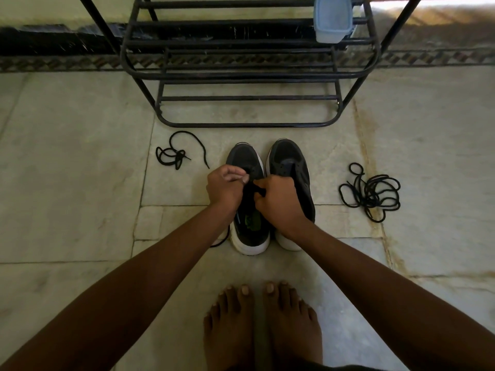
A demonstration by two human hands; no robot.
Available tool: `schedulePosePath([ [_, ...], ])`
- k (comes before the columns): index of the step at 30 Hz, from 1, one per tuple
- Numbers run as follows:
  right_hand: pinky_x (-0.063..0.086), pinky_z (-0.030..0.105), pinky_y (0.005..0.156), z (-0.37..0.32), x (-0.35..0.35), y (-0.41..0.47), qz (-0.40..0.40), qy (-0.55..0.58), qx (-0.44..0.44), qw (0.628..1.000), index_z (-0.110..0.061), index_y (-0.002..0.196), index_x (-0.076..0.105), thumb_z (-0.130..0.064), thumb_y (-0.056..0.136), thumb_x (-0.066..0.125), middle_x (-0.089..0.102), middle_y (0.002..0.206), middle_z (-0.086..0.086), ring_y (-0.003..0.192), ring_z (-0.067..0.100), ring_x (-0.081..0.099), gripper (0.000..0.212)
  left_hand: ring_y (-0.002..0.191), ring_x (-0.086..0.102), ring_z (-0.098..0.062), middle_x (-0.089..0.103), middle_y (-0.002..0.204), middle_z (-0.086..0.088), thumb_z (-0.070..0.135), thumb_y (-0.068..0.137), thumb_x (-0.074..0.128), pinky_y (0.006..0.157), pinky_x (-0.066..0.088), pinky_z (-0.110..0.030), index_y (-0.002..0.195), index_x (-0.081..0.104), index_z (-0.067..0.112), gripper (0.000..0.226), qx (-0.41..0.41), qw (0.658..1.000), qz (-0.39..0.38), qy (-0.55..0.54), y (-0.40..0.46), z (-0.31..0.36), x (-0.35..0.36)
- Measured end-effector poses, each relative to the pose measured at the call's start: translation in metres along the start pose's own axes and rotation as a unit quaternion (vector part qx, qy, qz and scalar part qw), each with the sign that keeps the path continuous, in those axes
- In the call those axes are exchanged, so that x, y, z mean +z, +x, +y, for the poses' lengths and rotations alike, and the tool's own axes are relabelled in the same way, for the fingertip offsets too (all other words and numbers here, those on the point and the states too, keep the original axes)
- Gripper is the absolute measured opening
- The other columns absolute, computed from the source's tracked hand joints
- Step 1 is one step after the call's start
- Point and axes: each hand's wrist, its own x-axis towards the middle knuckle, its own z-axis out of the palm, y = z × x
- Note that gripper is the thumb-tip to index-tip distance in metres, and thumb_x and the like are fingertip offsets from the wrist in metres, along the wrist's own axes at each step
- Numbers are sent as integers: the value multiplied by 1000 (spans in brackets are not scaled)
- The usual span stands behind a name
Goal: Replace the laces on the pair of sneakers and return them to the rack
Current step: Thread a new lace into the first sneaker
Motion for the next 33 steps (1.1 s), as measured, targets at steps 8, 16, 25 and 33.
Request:
schedulePosePath([
  [8, 53, 30, 63, -3, -8, 0, -8, 6, -3, 1000, -8, 81, 75, -11, 88, 62, 66, 64, 5, 54, 16, 54, 16, 79, 75, -10, 77, 77, 3, 7, 82, 83, 85, 62, -43, 84, 67, 21, 21, 17, 1000, -3, 13, 2, -1, -2],
  [16, 56, 26, 65, -8, -36, 18, -38, 60, 62, 996, -9, 99, 77, -16, 85, 64, 71, 72, 6, 62, 16, 65, 20, 76, 75, -8, 76, 77, 3, 6, 82, 83, 81, 63, -41, 79, 67, 23, 24, 39, 999, -5, 26, 6, -7, -2],
  [25, 60, 39, 71, 0, -20, 46, -77, -6, 53, 996, -13, 86, 64, -13, 94, 66, 66, 81, 5, 72, 21, 66, 8, 78, 73, -7, 77, 84, 2, 11, 88, 80, 64, 57, -25, 88, 68, 21, 16, 60, 997, -13, 47, 5, -8, -4],
  [33, 56, 27, 57, 29, -5, 68, -172, -57, 68, 981, -26, 96, 61, -21, 92, 55, 69, 90, 6, 66, 11, 64, 9, 79, 72, -8, 76, 84, 2, 10, 88, 79, 77, 61, -32, 94, 69, 19, 15, 78, 995, -38, 53, 6, -9, -9],
])
